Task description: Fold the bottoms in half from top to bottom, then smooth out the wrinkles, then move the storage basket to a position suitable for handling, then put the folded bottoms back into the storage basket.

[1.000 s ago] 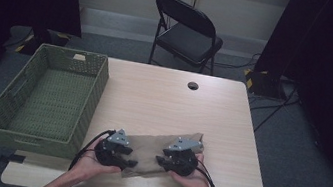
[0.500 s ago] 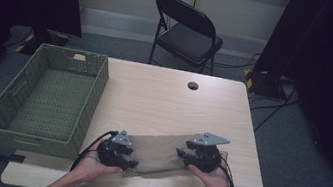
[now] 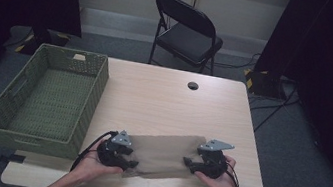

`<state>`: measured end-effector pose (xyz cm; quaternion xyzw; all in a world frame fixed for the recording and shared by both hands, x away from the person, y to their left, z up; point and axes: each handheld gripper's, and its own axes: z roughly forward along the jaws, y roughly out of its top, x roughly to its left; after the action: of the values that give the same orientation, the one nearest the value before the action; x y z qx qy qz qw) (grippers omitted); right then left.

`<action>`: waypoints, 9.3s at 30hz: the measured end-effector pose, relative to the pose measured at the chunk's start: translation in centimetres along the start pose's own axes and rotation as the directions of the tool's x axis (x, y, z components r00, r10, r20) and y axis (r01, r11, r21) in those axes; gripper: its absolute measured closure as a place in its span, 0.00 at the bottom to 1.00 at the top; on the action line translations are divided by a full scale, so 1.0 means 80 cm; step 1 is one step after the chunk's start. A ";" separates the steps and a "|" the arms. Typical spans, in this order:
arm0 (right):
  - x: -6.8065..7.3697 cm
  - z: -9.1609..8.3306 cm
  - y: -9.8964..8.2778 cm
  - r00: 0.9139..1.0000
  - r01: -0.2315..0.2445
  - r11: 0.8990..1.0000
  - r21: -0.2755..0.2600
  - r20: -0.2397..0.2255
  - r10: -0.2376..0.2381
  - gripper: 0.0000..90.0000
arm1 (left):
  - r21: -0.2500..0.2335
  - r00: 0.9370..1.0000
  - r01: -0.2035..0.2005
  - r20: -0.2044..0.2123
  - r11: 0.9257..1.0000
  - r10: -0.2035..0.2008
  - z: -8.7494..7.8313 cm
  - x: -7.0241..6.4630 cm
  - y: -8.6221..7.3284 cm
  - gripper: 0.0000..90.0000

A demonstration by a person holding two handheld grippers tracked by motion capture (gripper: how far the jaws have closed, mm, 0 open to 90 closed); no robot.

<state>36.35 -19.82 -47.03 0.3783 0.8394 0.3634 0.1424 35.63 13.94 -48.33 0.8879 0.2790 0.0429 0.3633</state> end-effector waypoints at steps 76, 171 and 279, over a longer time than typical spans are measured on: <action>0.012 0.035 0.016 0.993 0.051 0.999 -0.005 0.104 -0.051 0.17 | 0.005 0.993 0.003 0.117 1.000 -0.004 0.035 -0.025 0.026 0.46; -0.044 -0.009 -0.024 0.998 0.006 1.000 -0.013 0.067 -0.006 0.18 | -0.217 0.883 0.336 -0.266 0.916 -0.387 -0.170 0.162 0.006 0.64; -0.043 -0.006 -0.023 0.998 0.012 1.000 -0.015 0.066 -0.011 0.18 | -0.010 0.948 0.230 -0.222 0.973 -0.227 -0.049 0.082 0.108 0.65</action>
<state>37.45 -23.42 -48.14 0.3840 0.8337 0.3562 0.1749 44.07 14.83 -40.47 0.8422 0.4189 0.0969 0.3253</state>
